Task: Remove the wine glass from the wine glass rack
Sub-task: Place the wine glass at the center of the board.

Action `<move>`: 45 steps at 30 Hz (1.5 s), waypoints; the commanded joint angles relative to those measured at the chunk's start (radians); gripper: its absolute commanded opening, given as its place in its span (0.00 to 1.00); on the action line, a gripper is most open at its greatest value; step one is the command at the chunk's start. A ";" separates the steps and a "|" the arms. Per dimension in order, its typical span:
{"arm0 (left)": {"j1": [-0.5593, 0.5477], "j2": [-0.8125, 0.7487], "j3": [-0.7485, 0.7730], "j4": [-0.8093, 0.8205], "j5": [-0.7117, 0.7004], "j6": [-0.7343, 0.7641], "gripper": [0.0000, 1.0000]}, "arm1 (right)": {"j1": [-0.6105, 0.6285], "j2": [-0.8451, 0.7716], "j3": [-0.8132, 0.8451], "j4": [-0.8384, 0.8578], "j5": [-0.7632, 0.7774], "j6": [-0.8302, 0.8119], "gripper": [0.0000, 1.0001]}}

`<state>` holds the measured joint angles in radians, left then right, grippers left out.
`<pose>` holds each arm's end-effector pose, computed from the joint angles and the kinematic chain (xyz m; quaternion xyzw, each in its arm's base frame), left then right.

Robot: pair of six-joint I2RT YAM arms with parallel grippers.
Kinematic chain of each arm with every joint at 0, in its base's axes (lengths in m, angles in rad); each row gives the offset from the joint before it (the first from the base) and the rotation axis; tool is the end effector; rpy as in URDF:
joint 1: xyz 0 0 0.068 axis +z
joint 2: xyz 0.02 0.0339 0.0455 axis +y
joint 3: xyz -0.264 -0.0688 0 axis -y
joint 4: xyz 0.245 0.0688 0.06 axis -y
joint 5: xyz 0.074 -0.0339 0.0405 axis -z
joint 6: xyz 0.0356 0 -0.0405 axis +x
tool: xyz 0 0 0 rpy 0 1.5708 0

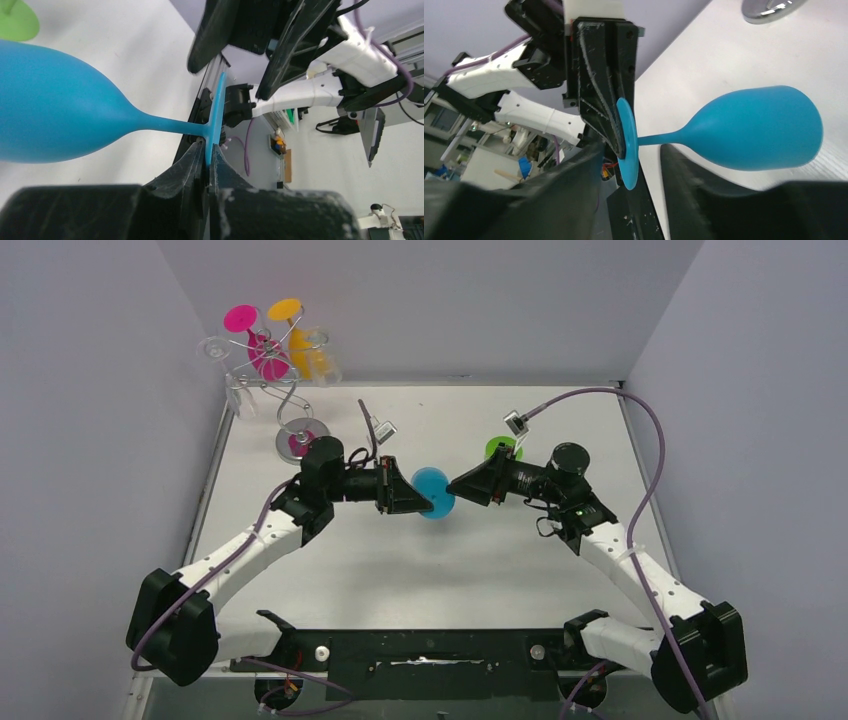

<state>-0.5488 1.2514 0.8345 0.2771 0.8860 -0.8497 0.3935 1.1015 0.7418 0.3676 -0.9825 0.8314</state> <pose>0.2253 -0.1701 0.3064 0.1758 0.7164 -0.6291 0.2453 0.2147 0.1212 0.3196 -0.1920 0.6789 0.6317 0.3212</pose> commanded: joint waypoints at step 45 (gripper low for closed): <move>0.046 -0.287 -0.065 -0.698 0.152 1.464 0.00 | -0.065 0.256 0.256 -0.177 -0.032 -0.118 0.82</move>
<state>-0.5056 0.9688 0.7589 -0.4252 0.9806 0.5522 0.3717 1.2846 0.8406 0.1123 -0.9169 0.7406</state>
